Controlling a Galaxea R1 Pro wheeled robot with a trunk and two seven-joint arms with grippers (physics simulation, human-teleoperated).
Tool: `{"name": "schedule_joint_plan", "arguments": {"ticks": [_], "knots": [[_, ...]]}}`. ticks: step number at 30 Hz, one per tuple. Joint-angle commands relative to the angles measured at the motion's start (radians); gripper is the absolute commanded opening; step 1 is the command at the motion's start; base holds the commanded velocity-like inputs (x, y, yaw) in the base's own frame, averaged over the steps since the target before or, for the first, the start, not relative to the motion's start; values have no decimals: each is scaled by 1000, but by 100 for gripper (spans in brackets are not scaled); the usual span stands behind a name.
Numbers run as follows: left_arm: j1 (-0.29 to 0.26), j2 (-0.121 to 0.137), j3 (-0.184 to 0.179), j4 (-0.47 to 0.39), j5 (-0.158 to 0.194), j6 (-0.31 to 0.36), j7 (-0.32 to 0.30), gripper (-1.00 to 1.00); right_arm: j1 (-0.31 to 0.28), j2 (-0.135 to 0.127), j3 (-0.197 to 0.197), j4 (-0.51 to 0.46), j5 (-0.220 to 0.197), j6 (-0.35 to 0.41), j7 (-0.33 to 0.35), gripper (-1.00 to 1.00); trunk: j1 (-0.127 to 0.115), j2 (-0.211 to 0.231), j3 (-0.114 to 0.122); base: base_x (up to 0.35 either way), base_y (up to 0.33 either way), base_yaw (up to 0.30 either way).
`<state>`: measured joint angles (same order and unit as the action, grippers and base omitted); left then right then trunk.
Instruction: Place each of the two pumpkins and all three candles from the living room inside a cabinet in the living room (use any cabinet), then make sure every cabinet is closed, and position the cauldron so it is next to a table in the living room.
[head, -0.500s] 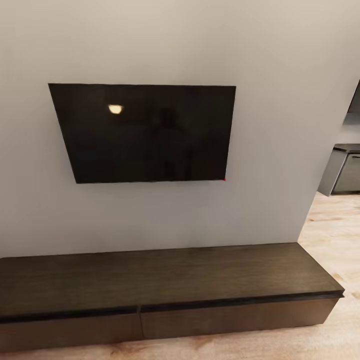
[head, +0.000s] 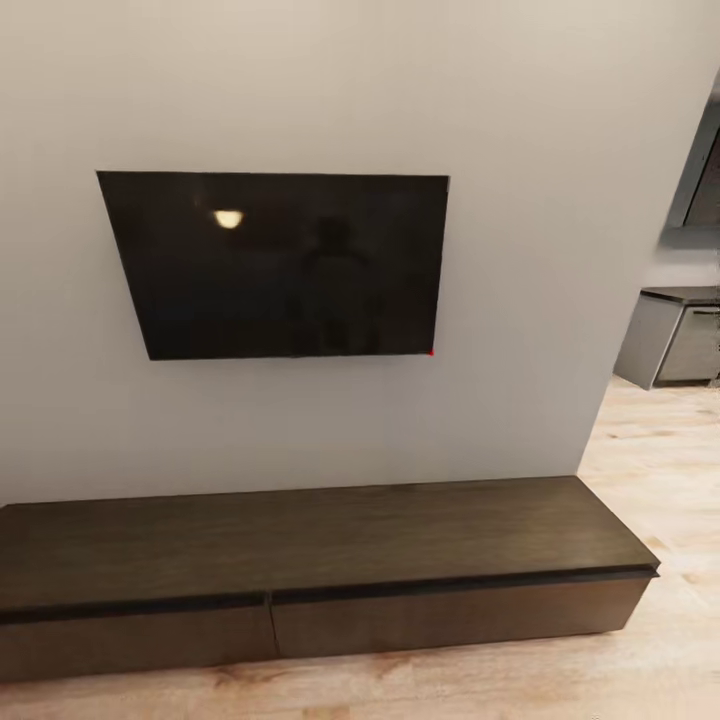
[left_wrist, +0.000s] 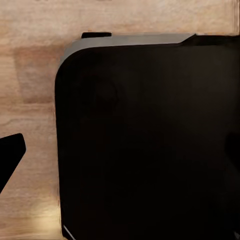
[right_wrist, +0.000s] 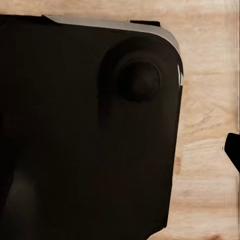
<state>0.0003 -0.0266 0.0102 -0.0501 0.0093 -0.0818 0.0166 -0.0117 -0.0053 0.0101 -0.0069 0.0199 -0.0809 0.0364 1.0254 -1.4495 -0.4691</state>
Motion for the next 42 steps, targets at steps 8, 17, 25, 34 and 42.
{"name": "schedule_joint_plan", "arguments": {"ticks": [8,17,25,34,42], "knots": [[0,-1,1,-1,-1,-47,2,100,-1,10,-1,1,1,-48,-2,100,0,0,-1,-85,-248,0],[0,-1,1,-1,-5,-158,2,100,-1,11,-1,1,0,-235,-3,100,0,0,-1,-4,-276,0],[1,-1,1,-1,-5,-158,2,100,-1,11,-1,1,0,-233,-4,100,0,0,-1,0,-154,0],[1,-2,0,-1,-6,-158,2,100,-1,11,-1,0,-1,-233,-3,100,0,0,-1,-17,-56,0],[0,-3,0,-1,-8,-158,2,100,-1,10,-1,-1,-3,-236,-3,100,0,0,-1,-100,-253,0]]}}
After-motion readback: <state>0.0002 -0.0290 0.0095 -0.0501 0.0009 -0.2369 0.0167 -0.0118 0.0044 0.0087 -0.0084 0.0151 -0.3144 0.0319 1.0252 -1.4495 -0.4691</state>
